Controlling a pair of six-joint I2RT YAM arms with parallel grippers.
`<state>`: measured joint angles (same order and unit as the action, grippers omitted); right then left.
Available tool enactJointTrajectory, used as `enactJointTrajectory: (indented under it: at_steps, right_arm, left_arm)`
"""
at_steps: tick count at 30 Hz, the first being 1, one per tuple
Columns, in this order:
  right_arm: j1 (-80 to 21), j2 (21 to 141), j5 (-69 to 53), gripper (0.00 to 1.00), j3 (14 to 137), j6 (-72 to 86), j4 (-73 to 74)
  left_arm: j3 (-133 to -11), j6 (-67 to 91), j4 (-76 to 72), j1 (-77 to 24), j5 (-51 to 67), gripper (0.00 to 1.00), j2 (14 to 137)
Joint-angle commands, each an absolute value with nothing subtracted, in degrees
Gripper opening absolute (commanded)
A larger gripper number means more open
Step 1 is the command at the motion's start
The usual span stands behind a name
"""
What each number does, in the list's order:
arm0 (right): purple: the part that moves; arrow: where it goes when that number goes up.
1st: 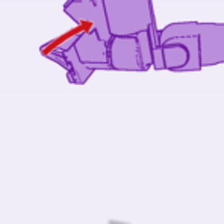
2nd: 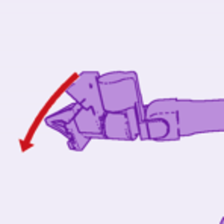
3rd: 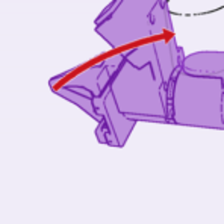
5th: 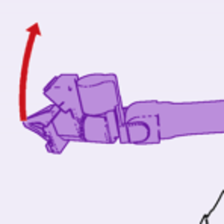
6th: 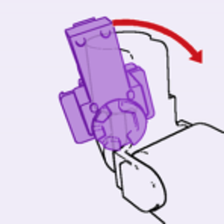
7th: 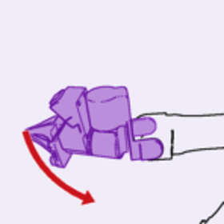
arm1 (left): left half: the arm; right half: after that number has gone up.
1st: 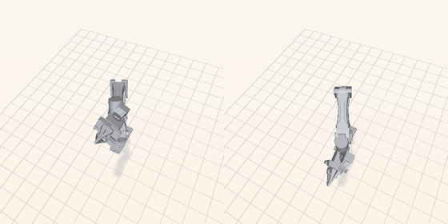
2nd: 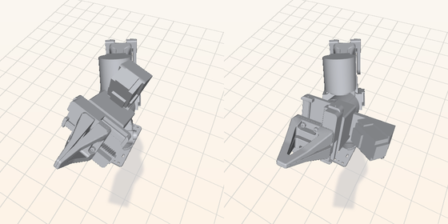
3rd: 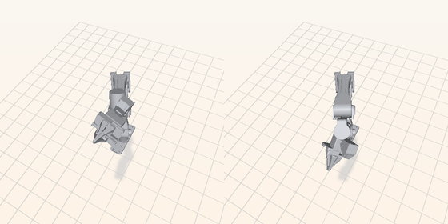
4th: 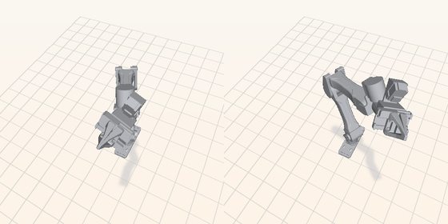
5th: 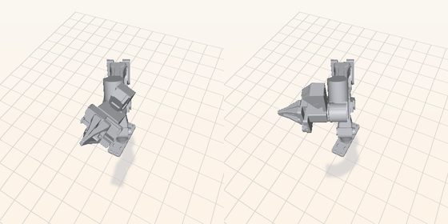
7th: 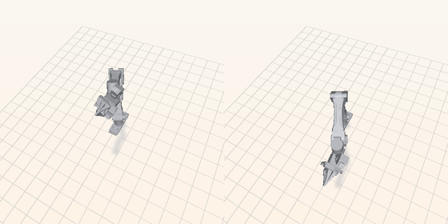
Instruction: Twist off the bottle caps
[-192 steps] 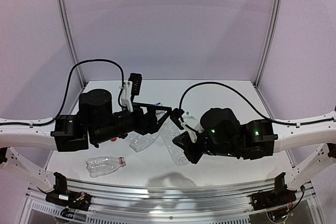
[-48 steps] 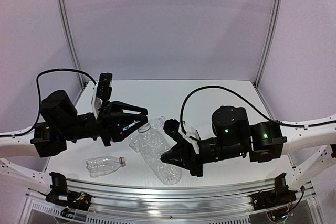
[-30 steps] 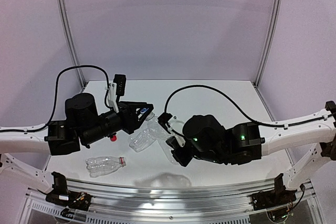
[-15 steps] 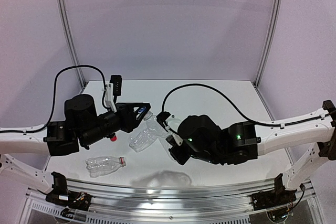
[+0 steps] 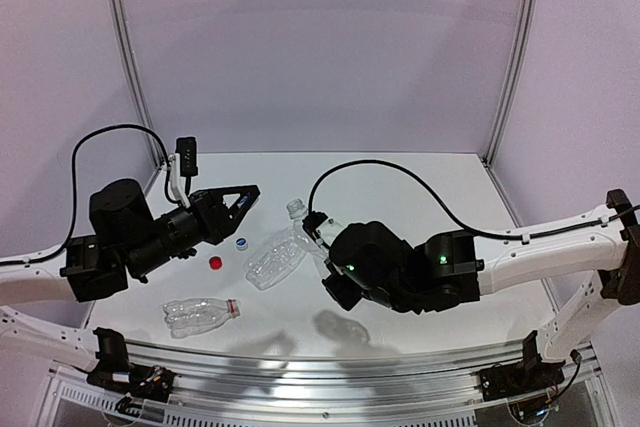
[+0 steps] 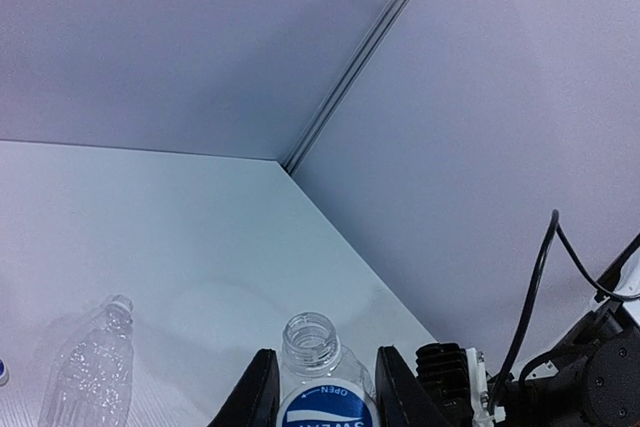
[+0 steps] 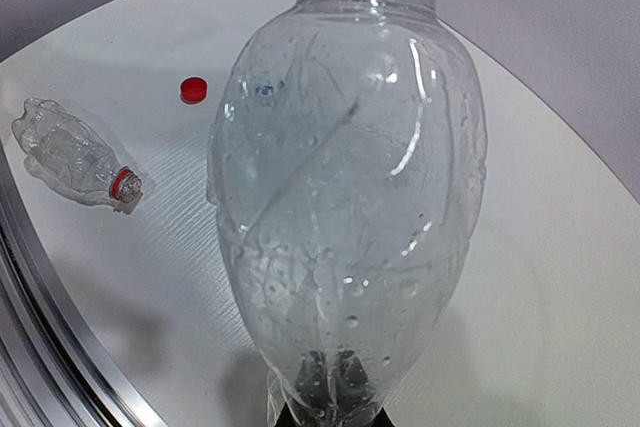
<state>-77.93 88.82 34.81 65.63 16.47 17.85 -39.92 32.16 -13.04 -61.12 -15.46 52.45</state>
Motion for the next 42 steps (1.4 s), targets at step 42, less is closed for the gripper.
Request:
enactJointTrajectory:
  at_steps: [42]
  right_arm:
    - [-76.82, 88.86, 44.23, 0.00, 64.95, 19.63, 19.23]
  left_arm:
    - [-33.48, 40.77, -17.65, -35.42, -21.04, 0.28, 82.87]
